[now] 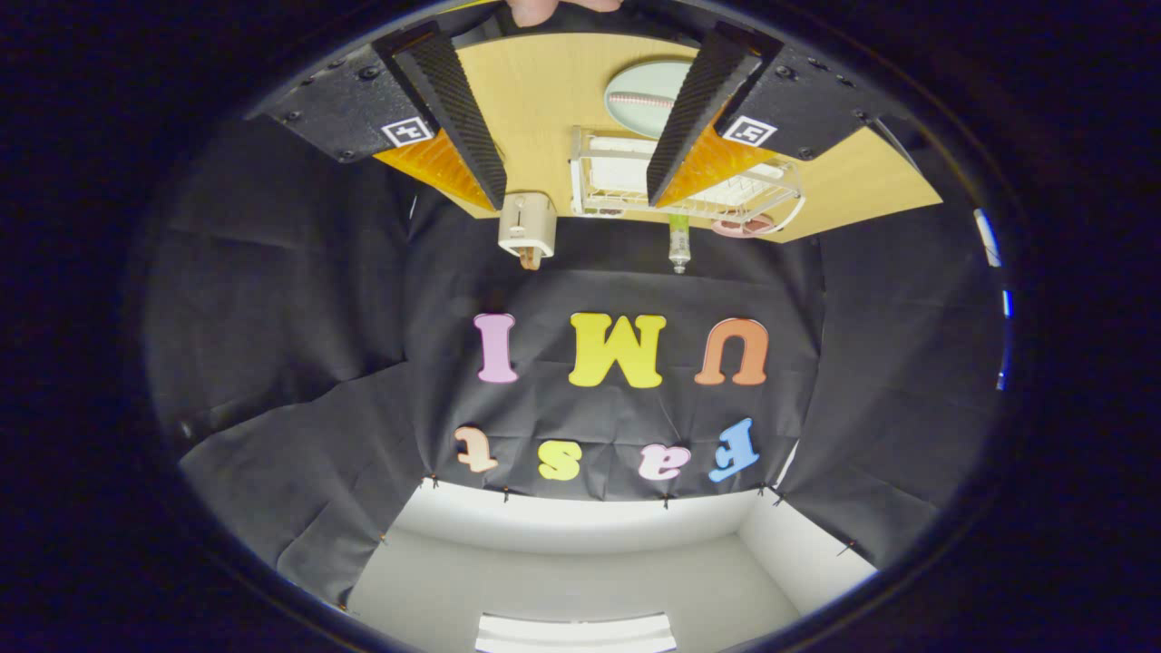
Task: Take the plate from the dish rack, then take the spoon from the basket and place it into the plate.
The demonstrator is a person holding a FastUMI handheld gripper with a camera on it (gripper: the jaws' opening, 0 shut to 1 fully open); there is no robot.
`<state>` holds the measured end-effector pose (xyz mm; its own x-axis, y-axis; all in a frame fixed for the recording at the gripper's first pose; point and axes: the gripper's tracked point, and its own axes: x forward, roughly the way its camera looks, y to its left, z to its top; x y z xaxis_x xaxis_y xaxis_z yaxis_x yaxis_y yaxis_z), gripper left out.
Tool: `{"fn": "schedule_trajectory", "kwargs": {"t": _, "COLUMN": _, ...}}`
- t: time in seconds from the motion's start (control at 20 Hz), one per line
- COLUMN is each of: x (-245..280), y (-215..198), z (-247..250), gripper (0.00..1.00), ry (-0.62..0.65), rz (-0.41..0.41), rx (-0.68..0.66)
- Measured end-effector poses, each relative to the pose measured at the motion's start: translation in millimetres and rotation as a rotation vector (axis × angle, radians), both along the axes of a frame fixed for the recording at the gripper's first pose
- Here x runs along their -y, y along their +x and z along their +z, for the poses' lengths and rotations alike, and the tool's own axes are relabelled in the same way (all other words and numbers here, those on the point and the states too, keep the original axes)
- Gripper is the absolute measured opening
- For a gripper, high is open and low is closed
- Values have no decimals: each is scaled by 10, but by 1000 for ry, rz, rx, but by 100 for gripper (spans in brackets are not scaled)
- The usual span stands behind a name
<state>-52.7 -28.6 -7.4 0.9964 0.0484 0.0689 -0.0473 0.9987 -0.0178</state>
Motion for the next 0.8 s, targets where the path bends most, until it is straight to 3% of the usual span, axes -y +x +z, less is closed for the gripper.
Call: {"fn": "schedule_trajectory", "kwargs": {"t": 0.8, "x": 12, "y": 91, "z": -47, "gripper": 100, "ry": 15, "rz": -18, "rx": -11}}
